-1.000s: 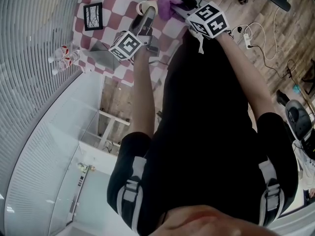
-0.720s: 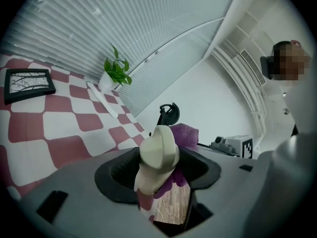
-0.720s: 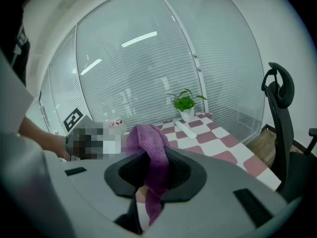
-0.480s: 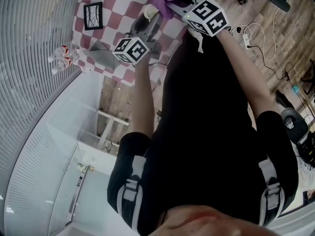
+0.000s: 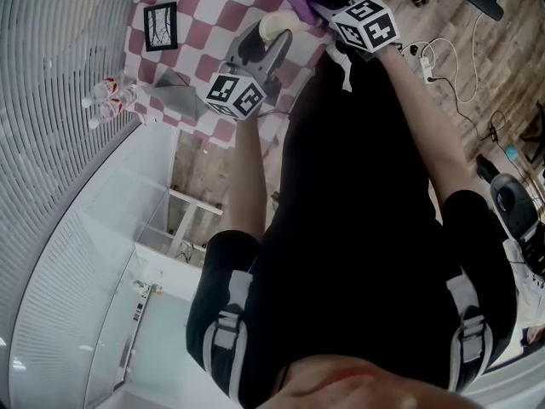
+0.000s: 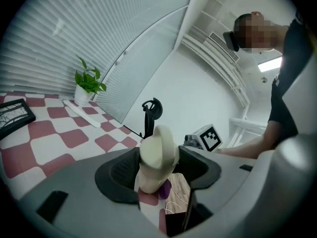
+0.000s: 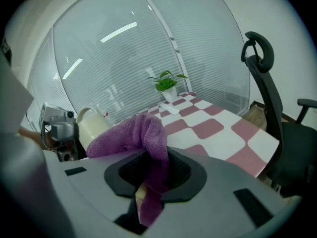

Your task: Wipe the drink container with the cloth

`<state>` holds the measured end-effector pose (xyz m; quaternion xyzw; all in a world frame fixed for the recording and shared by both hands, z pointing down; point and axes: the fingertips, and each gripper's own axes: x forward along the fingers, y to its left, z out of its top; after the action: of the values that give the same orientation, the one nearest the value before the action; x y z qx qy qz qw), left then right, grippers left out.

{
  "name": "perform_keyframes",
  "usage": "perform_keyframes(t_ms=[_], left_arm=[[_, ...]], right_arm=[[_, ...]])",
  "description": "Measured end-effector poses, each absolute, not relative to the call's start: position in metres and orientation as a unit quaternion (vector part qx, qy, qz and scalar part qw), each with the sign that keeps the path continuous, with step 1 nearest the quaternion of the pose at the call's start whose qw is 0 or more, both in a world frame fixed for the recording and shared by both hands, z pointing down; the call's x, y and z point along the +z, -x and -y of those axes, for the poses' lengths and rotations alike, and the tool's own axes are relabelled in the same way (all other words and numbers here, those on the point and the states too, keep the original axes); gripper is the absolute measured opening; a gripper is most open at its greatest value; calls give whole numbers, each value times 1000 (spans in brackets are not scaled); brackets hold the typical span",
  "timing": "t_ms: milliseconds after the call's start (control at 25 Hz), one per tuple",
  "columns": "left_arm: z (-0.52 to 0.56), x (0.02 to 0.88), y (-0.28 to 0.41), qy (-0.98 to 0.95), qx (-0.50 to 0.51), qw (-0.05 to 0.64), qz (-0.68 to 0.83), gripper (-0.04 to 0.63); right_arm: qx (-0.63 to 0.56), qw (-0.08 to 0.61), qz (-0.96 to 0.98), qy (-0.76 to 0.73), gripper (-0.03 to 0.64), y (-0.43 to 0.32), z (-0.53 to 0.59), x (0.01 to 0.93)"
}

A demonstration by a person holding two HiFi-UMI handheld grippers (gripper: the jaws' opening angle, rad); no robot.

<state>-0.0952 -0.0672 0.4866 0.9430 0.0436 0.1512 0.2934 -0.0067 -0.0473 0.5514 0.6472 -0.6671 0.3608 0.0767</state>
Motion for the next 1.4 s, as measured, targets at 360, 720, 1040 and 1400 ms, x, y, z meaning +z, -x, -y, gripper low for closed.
perform_keyframes(t_ms=[360,720,1040,1400], left_arm=[[42,480,94,-963,154,205,-82,270],[34,478,96,-967,150,181,-98,269],[12,473,92,-969,174,96,-143,270],[-5,469,86,-970,174,40,-165,270]], right_arm=[[423,110,618,-653,95,-14,26,608],[426,110,651,-618,94,-3,35,587],[371,98,729,-567,94,26,56,522],[343,85,792,-498,94,57,78,474]])
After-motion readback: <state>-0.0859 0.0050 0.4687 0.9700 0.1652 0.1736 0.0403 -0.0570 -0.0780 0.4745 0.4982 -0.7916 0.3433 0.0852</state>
